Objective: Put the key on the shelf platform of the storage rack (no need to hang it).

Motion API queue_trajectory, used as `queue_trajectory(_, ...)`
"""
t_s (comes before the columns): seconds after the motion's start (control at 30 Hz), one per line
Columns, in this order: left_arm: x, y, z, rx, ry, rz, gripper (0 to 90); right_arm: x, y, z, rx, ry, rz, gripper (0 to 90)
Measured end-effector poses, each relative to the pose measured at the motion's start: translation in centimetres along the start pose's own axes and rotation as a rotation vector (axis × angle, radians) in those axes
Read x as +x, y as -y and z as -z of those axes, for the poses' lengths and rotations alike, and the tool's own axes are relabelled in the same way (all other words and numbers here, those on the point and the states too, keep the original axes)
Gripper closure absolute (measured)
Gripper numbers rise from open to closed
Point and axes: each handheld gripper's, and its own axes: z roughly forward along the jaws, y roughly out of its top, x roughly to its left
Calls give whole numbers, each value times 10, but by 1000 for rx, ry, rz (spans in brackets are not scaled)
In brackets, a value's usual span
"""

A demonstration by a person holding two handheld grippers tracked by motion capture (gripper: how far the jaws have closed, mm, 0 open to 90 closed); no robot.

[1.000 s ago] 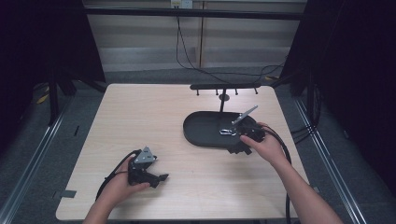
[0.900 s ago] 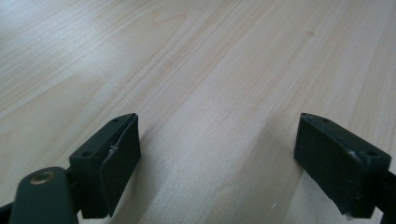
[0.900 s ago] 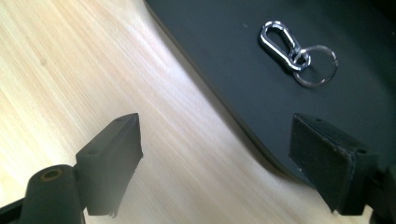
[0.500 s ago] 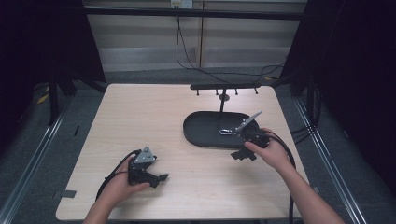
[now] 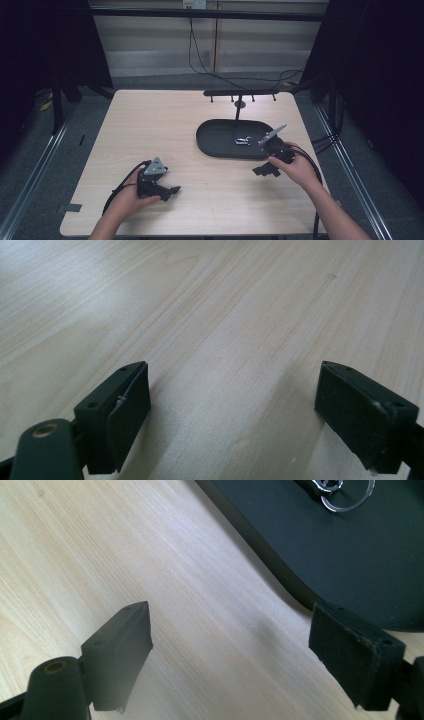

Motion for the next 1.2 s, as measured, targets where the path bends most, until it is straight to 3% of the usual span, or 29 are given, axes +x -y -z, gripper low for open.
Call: queue_trajectory(1.2, 0, 0, 0, 0, 0, 0, 143, -1, 38, 3, 26, 3, -5, 173)
